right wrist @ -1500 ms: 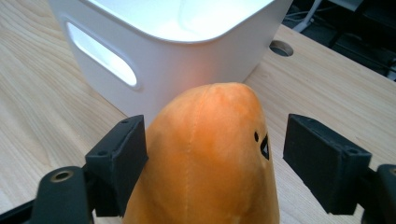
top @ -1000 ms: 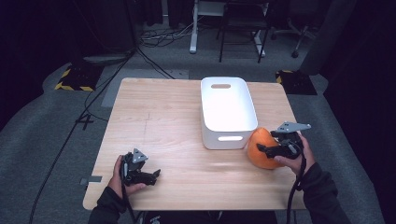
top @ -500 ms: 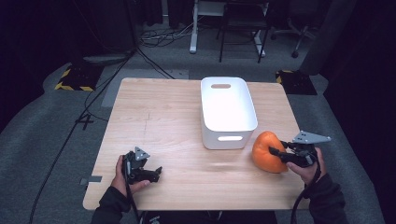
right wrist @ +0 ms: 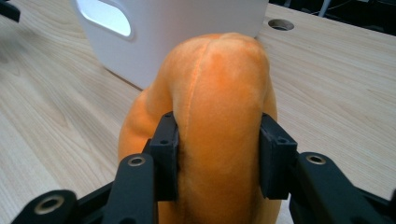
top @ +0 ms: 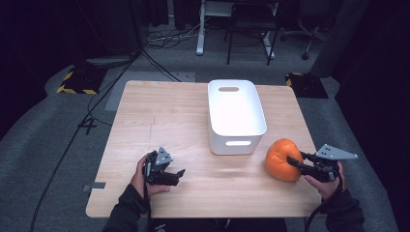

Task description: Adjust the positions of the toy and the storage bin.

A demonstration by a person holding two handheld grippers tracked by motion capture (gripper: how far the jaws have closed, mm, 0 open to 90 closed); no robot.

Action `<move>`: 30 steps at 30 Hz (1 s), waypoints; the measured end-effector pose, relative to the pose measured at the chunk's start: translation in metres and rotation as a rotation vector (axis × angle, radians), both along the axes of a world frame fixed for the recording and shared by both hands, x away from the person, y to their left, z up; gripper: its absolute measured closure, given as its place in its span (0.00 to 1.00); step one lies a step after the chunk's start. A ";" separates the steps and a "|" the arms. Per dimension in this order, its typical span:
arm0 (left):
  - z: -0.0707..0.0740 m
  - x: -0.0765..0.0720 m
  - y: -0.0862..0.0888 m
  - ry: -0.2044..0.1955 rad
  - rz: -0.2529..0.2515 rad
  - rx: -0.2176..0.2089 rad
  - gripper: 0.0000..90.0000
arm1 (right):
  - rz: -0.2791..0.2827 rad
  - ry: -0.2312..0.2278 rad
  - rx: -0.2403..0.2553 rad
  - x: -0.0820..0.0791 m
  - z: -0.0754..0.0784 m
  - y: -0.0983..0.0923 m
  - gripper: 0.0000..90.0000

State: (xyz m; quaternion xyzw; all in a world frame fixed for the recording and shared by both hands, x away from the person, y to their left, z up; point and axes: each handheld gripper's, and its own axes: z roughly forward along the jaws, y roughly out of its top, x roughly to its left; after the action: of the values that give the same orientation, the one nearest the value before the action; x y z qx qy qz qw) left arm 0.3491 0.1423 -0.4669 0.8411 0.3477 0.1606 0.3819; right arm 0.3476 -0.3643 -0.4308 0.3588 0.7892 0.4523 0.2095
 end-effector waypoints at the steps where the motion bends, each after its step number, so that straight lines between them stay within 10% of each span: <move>1: 0.003 0.002 -0.004 -0.003 -0.014 -0.011 0.20 | 0.001 -0.004 0.001 -0.001 -0.001 -0.001 0.64; 17: 0.087 0.032 -0.085 -0.198 -0.208 -0.121 0.27 | 0.017 -0.002 0.060 -0.001 -0.009 -0.011 0.63; 30: 0.098 0.057 -0.136 -0.158 -0.317 -0.036 0.41 | 0.022 -0.001 0.071 -0.003 -0.010 -0.010 0.62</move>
State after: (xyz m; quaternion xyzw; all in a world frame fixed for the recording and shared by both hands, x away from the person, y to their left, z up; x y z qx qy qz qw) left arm 0.4058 0.0061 -0.3686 0.8632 0.1827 0.1579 0.4434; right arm 0.3451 -0.3747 -0.4407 0.3572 0.7763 0.4824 0.1922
